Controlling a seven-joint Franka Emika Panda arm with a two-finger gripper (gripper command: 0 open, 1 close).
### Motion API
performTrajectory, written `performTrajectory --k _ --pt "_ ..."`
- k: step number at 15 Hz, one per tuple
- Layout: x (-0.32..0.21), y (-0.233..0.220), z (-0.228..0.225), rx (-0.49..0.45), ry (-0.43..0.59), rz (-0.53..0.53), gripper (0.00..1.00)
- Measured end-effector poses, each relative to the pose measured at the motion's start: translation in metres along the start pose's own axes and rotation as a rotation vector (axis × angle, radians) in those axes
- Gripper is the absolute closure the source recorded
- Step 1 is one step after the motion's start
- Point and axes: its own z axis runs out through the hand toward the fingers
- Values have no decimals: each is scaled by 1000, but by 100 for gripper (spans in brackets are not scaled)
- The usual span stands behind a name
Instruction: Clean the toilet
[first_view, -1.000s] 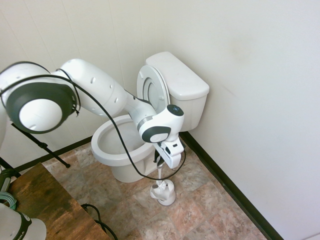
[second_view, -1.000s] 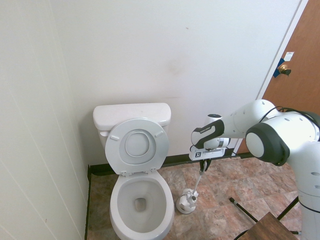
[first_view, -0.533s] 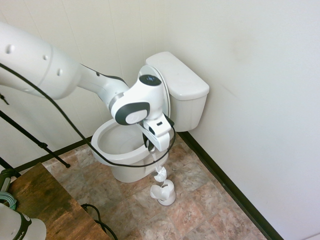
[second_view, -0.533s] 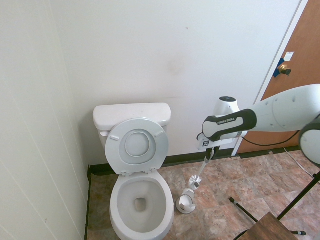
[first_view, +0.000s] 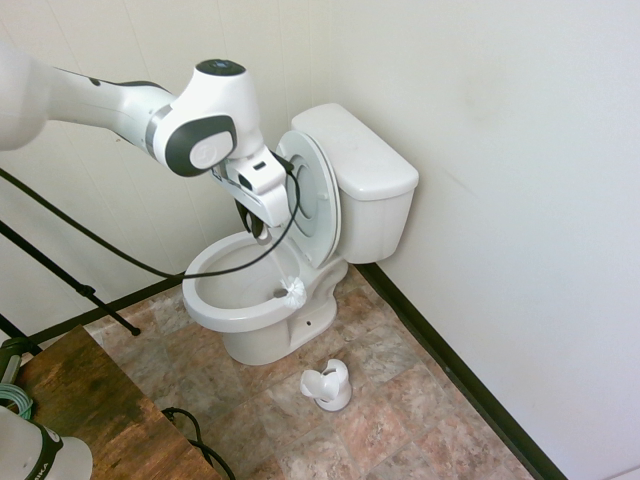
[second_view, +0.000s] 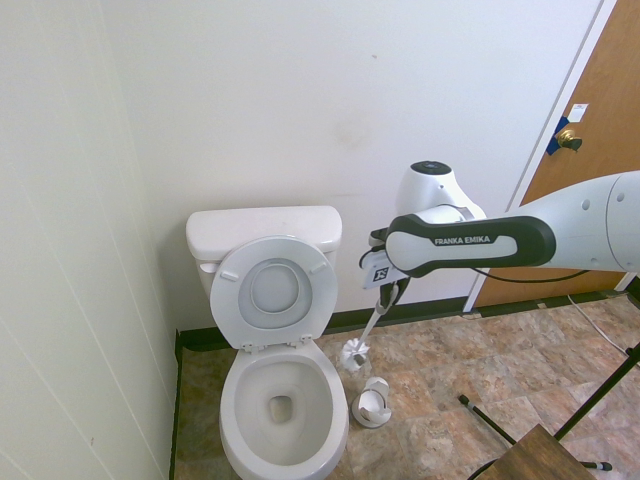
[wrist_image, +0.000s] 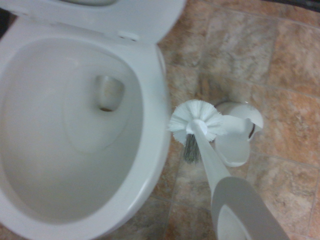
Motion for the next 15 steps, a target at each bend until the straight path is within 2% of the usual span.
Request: performTrajectory --k 6,10,15 --pt "-61 -76 -9 35 -10 -97 100" --pt "-68 -124 43 -16 -60 -113 100" --pt "-42 -165 122 -54 -95 -80 100"
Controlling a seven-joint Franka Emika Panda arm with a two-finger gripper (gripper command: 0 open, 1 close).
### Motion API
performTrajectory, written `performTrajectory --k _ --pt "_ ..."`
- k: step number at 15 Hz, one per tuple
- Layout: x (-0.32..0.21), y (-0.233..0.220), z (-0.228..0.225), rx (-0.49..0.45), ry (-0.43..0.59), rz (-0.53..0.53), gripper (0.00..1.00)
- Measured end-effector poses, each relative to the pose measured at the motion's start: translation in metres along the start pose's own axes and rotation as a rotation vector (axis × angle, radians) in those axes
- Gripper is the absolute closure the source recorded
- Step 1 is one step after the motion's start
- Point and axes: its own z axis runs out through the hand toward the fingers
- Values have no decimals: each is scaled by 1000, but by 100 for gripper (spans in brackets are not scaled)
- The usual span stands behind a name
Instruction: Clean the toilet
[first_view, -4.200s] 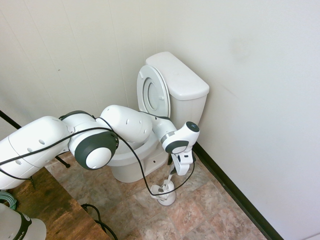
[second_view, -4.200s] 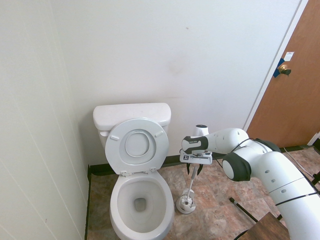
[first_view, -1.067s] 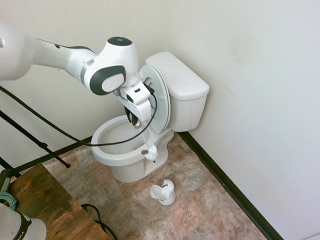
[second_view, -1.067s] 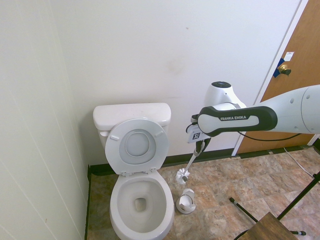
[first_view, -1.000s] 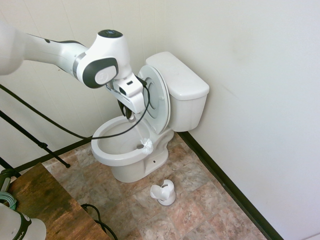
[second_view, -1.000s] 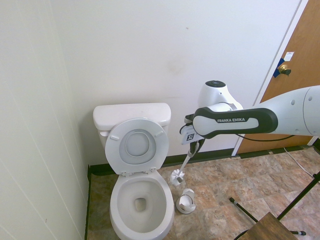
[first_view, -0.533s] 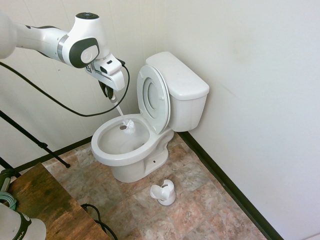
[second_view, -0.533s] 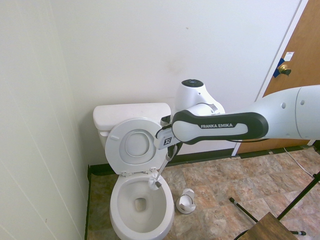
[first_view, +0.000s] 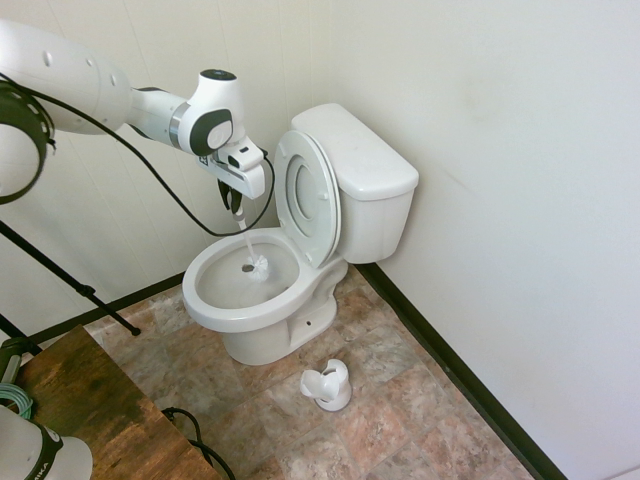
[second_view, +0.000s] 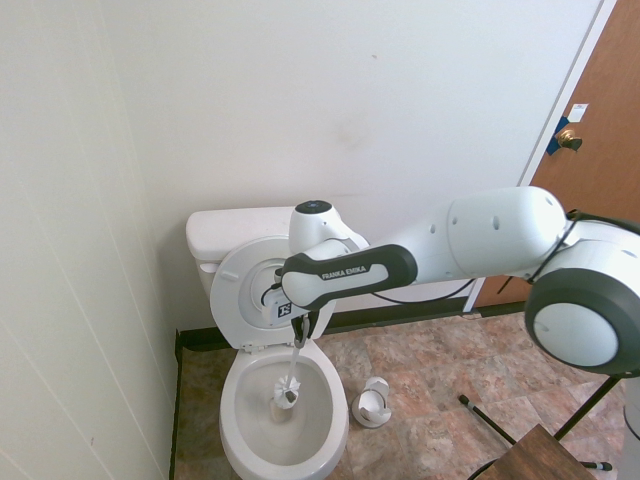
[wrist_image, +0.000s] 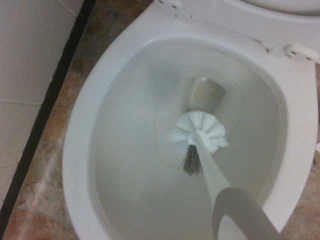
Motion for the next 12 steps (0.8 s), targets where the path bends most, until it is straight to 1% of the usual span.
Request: performTrajectory --k 4,12 --pt "16 -30 30 3 9 23 100" --pt "21 -81 74 11 52 85 100"
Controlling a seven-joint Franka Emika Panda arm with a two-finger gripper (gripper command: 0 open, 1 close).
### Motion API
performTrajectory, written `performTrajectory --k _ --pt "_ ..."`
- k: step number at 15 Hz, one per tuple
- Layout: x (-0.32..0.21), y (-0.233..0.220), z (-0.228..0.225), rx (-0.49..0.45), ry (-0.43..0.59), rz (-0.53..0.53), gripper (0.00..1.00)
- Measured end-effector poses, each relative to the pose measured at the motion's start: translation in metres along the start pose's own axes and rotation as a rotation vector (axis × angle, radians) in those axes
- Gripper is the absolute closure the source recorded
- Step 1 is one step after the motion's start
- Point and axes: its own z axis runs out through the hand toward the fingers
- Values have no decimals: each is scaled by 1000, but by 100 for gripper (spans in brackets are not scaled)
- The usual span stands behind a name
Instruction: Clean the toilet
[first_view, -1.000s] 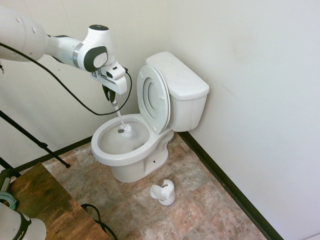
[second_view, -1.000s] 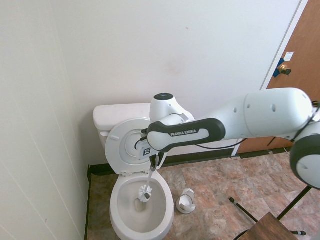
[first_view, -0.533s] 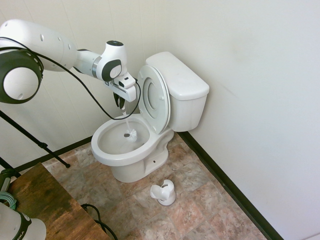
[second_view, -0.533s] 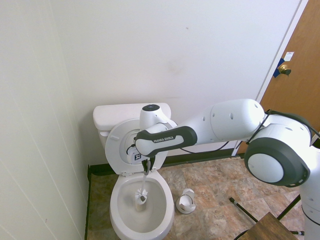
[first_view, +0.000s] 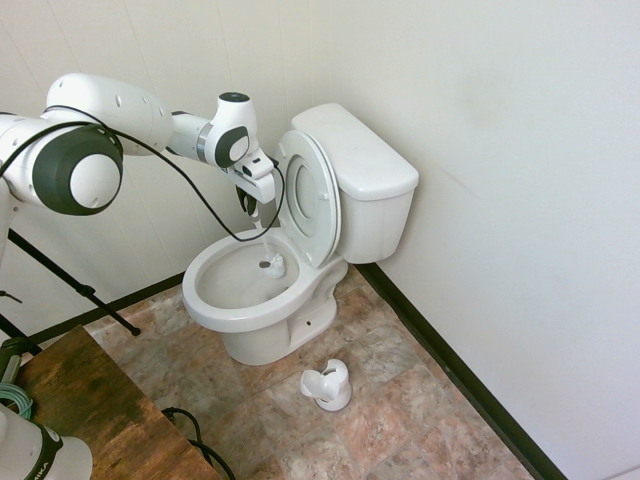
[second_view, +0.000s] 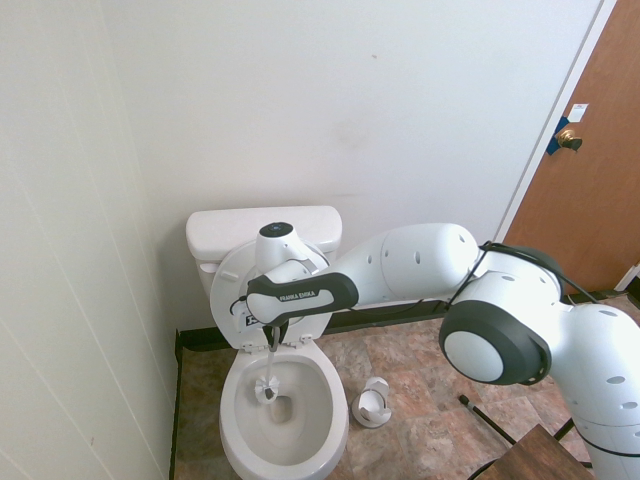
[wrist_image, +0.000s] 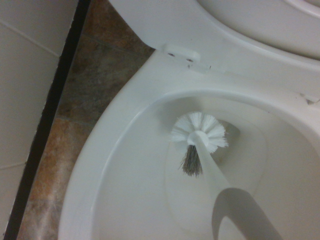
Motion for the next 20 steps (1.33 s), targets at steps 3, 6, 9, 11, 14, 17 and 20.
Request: performTrajectory --k 3,6,9,11,14,17,20 --pt "-7 -10 15 -6 4 -7 100" --pt "-24 -17 18 -11 6 -30 100" --pt "-32 -18 20 -19 11 -47 100" --pt "-37 -11 23 -33 5 -51 100" --pt "-49 10 23 -39 -3 -62 100" --pt "-58 41 18 -64 -15 -62 100" --pt "-38 81 23 -78 -45 -37 100"
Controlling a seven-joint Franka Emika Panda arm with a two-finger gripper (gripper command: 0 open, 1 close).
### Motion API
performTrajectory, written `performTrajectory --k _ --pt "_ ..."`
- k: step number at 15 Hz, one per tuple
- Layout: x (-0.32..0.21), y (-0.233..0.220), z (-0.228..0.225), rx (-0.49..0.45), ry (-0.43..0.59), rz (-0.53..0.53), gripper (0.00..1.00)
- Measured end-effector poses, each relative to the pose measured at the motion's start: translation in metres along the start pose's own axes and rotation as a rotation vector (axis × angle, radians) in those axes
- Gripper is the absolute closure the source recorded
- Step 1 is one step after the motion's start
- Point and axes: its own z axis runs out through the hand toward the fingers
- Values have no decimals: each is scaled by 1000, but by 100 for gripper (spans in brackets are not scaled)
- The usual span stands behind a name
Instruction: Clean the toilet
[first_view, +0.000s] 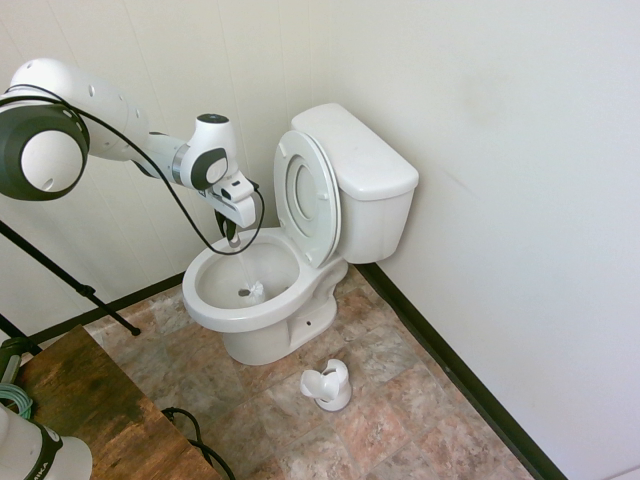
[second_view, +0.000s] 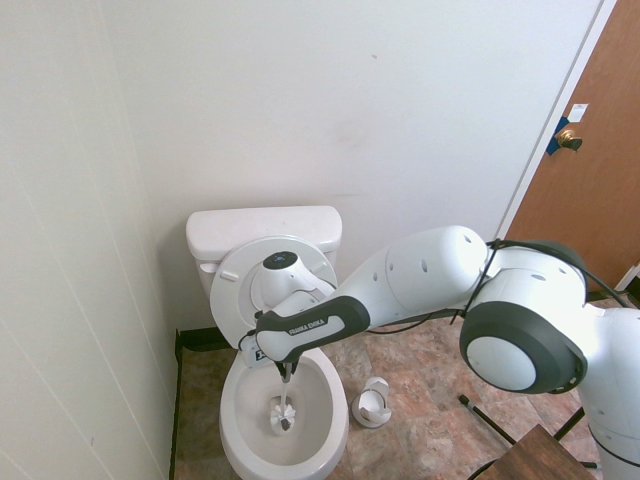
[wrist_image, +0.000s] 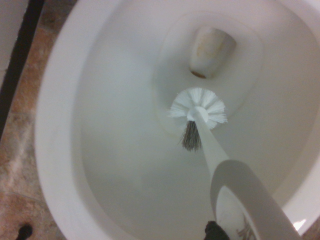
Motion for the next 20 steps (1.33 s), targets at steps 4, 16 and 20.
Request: performTrajectory --k 4,16,20 --pt "63 49 6 29 -38 62 100" --pt "133 0 0 158 20 93 100" --pt "115 -25 -6 176 31 63 100"
